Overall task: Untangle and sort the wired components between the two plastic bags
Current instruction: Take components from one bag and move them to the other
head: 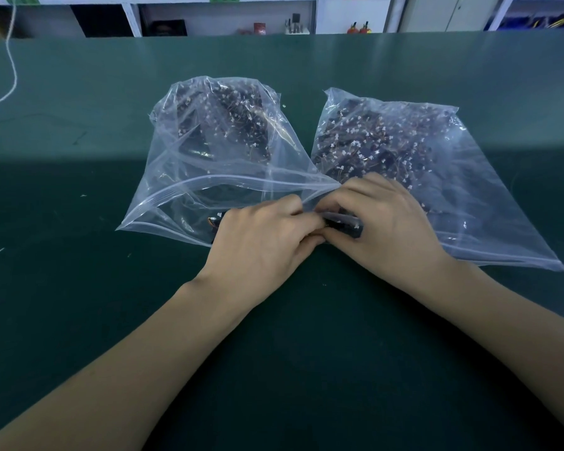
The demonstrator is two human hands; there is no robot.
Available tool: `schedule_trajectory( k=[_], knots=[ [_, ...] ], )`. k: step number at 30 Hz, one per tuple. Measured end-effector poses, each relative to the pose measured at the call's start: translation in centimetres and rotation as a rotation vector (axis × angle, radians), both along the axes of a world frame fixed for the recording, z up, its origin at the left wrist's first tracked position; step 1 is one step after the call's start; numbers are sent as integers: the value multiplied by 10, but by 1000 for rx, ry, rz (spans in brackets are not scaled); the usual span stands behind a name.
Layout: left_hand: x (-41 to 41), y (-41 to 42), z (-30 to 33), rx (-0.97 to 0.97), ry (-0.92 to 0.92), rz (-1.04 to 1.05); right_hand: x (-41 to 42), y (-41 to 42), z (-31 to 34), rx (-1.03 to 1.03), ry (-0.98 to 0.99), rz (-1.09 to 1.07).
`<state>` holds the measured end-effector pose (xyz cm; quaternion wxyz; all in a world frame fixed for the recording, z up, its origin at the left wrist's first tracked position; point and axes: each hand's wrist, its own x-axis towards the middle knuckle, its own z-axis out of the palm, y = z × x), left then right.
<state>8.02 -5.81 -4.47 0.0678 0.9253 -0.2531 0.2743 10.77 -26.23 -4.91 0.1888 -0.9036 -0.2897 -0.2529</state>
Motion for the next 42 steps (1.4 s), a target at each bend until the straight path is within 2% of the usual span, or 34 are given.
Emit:
schedule_trajectory(
  k=[11, 14, 17, 23, 27, 30, 33, 42],
  knots=[
    [-1, 3, -3, -63, -4, -37, 3, -1, 1, -47, -67, -32],
    [-4, 2, 1, -178, 19, -80, 2, 0, 2, -82, -80, -46],
    [-5, 11, 4, -290, 19, -21, -1, 0, 6, -101, -86, -42],
    [4, 46, 13, -145, -59, 198, -7, -7, 6, -88, 47, 33],
    [10, 54, 11, -31, 60, 296, -9, -13, 6, -23, 137, 84],
    [11, 55, 7, -23, 172, 351, -10, -13, 8, 54, 108, 117],
    [14, 58, 5, -46, 208, 332, -11, -10, 8, 116, 62, 154],
    [13, 57, 6, -172, 123, 265, -8, -11, 5, 214, 88, 180]
  ],
)
